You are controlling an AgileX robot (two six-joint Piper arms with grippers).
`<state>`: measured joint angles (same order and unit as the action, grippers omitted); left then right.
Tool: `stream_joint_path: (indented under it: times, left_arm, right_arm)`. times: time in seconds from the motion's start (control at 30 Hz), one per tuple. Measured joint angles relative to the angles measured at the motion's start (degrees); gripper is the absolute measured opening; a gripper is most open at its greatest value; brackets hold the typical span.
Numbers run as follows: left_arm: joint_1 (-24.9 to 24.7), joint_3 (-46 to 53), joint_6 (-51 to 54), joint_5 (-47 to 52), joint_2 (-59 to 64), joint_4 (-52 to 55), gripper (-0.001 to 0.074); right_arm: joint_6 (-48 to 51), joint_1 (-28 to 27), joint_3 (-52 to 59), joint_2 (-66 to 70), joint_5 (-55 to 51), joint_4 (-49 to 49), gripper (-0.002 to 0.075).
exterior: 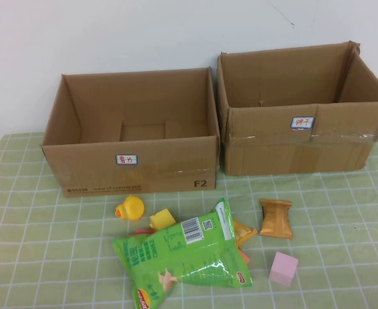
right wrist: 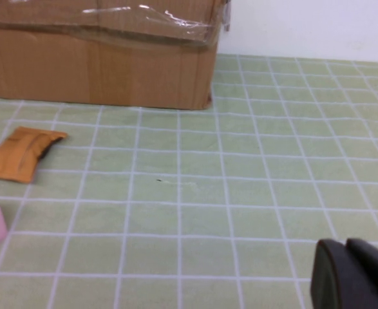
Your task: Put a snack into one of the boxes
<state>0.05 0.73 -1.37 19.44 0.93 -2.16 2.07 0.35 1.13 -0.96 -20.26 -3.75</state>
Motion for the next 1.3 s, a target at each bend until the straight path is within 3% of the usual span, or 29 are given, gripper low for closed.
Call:
stream_joint_path:
  times: [0.93,1.3]
  left_arm:
    - [0.00,0.00,-0.73,-0.13,0.00,0.50,0.0000]
    - [0.00,0.47,-0.73,-11.13,0.00,1.05,-0.0001]
  right_arm:
    - [0.00,0.00,0.00,0.00,0.00,-2.55,-0.0002]
    - [0.00,0.00,0.00,0.00,0.00,-2.57,-0.0002]
